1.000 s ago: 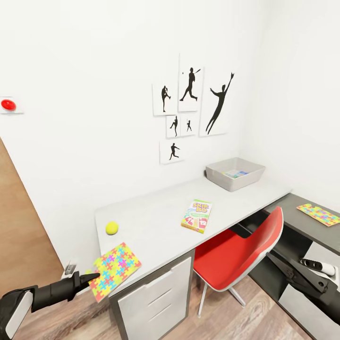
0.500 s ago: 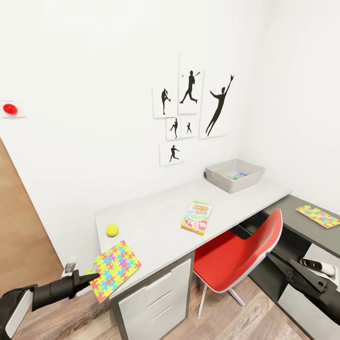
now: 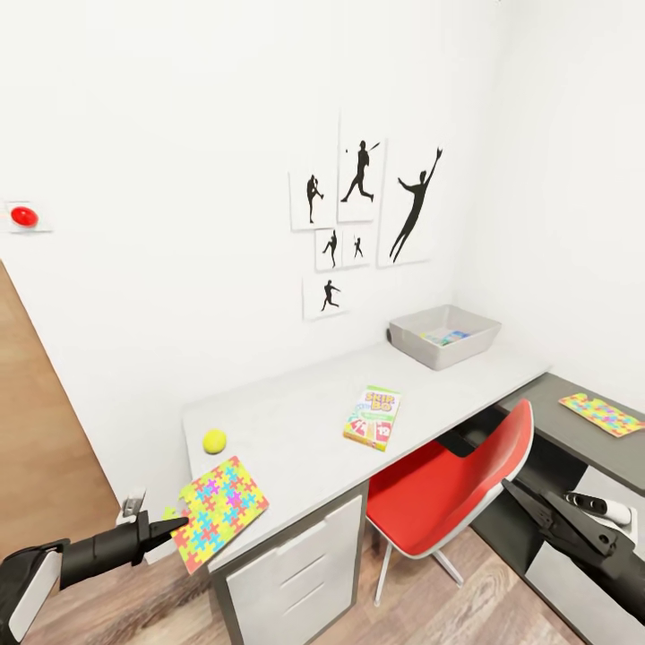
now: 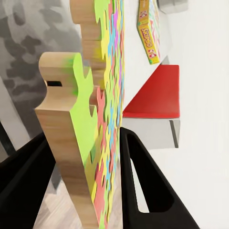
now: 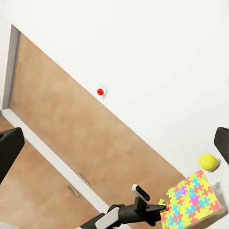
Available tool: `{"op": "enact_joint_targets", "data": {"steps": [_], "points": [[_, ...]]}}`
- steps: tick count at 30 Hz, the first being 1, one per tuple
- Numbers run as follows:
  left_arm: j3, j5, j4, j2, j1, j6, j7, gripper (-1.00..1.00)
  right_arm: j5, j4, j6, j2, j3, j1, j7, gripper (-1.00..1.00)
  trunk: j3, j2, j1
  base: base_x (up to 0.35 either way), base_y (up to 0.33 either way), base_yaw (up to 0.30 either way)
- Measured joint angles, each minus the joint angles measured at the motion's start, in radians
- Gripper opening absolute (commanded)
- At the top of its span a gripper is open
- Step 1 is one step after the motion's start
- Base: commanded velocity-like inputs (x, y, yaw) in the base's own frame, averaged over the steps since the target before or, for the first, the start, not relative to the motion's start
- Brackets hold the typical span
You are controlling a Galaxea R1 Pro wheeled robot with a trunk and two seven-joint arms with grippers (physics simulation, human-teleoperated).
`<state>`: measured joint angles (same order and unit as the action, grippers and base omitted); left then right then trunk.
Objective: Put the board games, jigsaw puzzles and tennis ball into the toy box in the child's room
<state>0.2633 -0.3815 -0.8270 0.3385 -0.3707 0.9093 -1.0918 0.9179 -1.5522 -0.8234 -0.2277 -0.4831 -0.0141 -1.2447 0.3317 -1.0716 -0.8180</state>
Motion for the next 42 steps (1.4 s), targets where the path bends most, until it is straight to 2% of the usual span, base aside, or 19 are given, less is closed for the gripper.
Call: {"op": "enact_joint_targets", "data": {"steps": [6,10,12,16,19,26,30,42], "points": [[0.0,-0.001,-0.002,0.001,0.0,0.0,-0.003,-1.0,-0.001,0.017,0.003,0.0,-0.001,0.0,0.002,1.0,-0.019,0.042,0.023,0.0,0.0,0.0],[0.0,0.0,-0.003,0.003,0.0,0.0,-0.06,-1.0,-0.007,0.057,0.003,0.0,-0.005,0.0,0.008,1.0,-0.031,0.07,0.038,0.0,0.0,0.0],[-0.004,0.002,-0.004,0.004,0.0,0.0,-0.098,-1.0,-0.008,0.065,0.003,-0.001,-0.005,0.0,0.031,1.0,-0.038,0.084,0.046,0.0,0.0,0.0],[-0.015,0.006,-0.024,0.016,0.0,-0.001,-0.158,-1.0,-0.005,0.063,0.001,-0.005,-0.022,0.0,0.13,1.0,-0.05,0.112,0.061,0.0,0.0,0.0],[-0.02,0.004,-0.072,0.051,0.0,0.032,-0.21,-1.0,-0.001,0.068,-0.007,-0.005,-0.062,0.0,0.188,1.0,-0.06,0.133,0.073,0.0,0.0,0.0],[-0.022,0.008,-0.125,0.138,0.0,0.086,-0.349,-1.0,0.007,0.069,-0.015,-0.005,-0.083,0.0,0.206,1.0,-0.082,0.182,0.1,0.0,0.0,0.0],[-0.022,0.01,-0.131,0.159,0.0,0.087,-0.361,-1.0,0.008,0.066,-0.015,-0.004,-0.087,0.0,0.192,1.0,-0.094,0.21,0.115,0.0,0.0,-0.012],[-0.047,0.01,-0.133,0.167,0.0,0.087,-0.367,-1.0,0.008,0.063,-0.014,-0.002,-0.085,0.0,0.166,1.0,-0.145,0.294,0.161,-0.086,0.0,-0.168]]}}
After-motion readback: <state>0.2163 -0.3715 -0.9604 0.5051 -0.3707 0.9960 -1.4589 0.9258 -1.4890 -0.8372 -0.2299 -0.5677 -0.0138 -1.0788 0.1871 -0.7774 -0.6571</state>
